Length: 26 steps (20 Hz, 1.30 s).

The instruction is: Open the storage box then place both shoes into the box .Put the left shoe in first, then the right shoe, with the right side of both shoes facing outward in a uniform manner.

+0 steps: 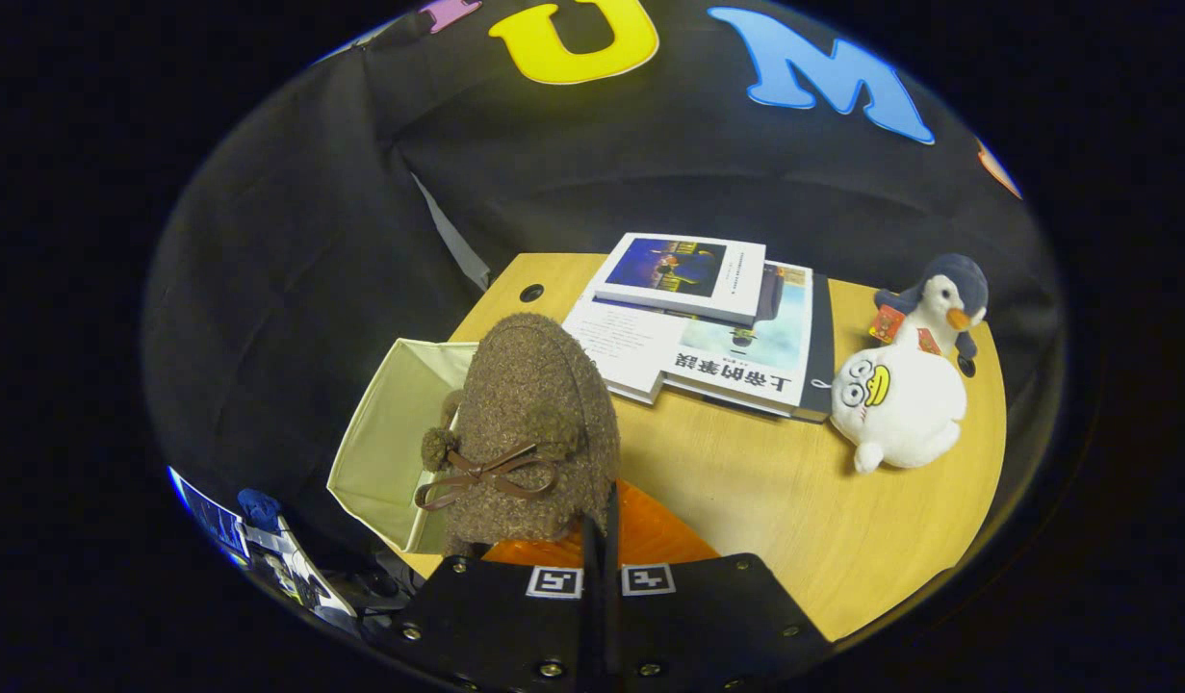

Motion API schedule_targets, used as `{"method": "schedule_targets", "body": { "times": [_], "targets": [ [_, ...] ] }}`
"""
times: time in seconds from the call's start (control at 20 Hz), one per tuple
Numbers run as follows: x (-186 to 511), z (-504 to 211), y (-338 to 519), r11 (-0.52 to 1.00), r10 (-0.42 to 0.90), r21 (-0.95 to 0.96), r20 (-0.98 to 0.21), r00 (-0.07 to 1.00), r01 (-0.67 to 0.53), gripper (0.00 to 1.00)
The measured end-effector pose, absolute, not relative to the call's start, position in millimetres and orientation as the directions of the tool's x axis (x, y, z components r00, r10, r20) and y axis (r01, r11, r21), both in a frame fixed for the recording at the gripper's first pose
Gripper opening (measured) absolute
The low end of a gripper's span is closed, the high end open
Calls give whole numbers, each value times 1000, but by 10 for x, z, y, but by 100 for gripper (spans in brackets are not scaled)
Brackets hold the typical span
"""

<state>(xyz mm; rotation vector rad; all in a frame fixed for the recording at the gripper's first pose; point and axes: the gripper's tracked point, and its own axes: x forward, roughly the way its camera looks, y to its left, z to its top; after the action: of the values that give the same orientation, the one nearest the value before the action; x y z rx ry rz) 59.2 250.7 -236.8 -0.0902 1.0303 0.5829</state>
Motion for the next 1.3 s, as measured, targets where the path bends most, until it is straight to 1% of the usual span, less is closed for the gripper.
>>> {"method": "schedule_targets", "body": {
  "times": [0.3, 0.5, 0.7, 1.0, 1.3],
  "targets": [
    [676, -2322, 3228, 811, 463, 225, -812, 355, -541, 1],
    [631, -2323, 3793, 764, 512, 257, -800, 313, -592, 1],
    [547, -2478, 4194, 742, 509, 258, -818, 269, -619, 0],
    [396, -2716, 4514, 723, 496, 272, -844, 203, -635, 1],
    [316, -2921, 4629, 718, 460, 232, -866, 197, -656, 1]
  ]
}}
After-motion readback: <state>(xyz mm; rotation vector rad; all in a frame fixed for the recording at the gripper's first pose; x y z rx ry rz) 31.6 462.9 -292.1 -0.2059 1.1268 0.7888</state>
